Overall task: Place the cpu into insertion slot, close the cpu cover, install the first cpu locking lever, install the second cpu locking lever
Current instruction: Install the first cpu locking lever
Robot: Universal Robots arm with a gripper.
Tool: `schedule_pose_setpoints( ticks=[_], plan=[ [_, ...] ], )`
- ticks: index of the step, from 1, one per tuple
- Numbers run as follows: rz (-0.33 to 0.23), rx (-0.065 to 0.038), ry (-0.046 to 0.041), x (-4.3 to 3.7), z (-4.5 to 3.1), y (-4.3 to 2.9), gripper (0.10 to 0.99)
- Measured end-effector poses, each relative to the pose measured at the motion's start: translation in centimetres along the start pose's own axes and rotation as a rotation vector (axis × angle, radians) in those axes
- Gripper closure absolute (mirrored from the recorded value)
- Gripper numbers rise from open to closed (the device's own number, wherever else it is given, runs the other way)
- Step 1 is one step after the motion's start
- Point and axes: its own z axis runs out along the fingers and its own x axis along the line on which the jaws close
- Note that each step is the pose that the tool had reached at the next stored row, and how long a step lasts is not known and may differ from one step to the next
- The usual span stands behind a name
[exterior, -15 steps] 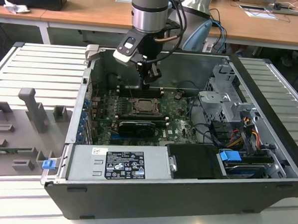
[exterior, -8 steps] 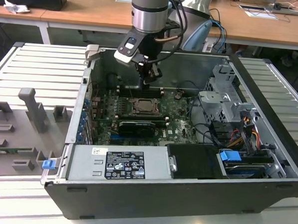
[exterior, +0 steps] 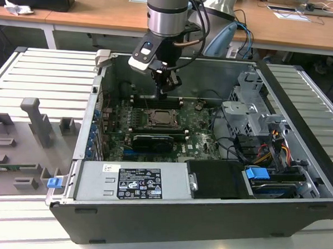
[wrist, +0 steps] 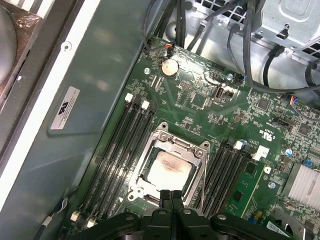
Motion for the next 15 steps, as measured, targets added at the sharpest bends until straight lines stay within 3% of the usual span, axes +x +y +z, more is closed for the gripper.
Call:
schedule_pose_setpoints(
  ticks=[15],
  plan=[
    [-0.034,0.000,0.0015,0.00,0.00,0.00,0.980]
  ],
)
